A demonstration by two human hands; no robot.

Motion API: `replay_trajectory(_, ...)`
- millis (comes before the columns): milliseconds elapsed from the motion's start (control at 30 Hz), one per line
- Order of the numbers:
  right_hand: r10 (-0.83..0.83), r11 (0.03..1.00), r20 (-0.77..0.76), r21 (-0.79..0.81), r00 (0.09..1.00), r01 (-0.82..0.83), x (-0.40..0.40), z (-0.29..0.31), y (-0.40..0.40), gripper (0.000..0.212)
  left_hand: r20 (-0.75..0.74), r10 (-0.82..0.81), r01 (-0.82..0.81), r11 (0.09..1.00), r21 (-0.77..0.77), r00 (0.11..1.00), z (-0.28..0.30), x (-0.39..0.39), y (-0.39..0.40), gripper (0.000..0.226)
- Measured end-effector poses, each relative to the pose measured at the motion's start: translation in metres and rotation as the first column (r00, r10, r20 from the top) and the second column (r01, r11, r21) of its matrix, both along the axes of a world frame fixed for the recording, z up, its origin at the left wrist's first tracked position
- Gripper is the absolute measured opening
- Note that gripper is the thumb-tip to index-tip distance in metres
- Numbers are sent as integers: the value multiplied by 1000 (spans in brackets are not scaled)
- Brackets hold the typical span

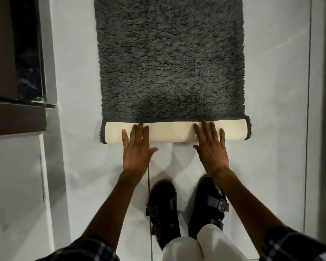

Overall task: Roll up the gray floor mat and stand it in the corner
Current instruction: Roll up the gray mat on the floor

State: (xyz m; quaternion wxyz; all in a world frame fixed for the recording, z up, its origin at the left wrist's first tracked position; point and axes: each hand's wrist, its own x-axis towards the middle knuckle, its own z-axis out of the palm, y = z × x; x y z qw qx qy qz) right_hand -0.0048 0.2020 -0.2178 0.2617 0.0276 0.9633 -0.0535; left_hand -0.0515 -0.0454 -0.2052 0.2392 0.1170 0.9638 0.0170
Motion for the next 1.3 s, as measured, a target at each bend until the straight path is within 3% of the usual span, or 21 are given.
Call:
replay_trajectory(233,-68,998,-111,-24,991,66,-22,-3,2,50,-61,-11,18,992,127,998,-8,-47,-9,38)
replay_trajectory(400,-91,996,-238,-36,967,84,-35,6,-7,59,-97,-51,61,993,104,994,-11,-75,-5,21)
replay_trajectory(533,43,999,-190,8,981,-42,-29,-2,-14,76,-42,-87,87,996,-3,995,-22,-103,1,39)
replay_trajectory(600,65,998,-164,23,984,-62,-40,-9,-11,85,-65,-24,22,999,-31,998,-22,-106,3,51)
replay_trajectory(700,39,999,-149,-12,988,-41,-69,-16,-7,90,-162,46,-34,996,78,986,-16,-92,17,56)
replay_trajectory(800,3,999,-130,-53,992,-10,-108,-21,-1,94,-185,-55,82,986,142,981,-17,-74,36,69)
replay_trajectory(867,-10,998,-126,-66,992,1,-125,-22,1,96,-173,-95,113,989,96,980,-22,-71,46,77)
replay_trajectory(1100,48,990,-226,-119,973,-77,-123,-7,7,86,-87,-78,78,997,-11,993,-26,-129,63,84)
replay_trajectory(1300,114,993,-165,-19,980,-119,-123,0,15,91,-3,-57,57,998,-15,998,-8,-171,73,84)
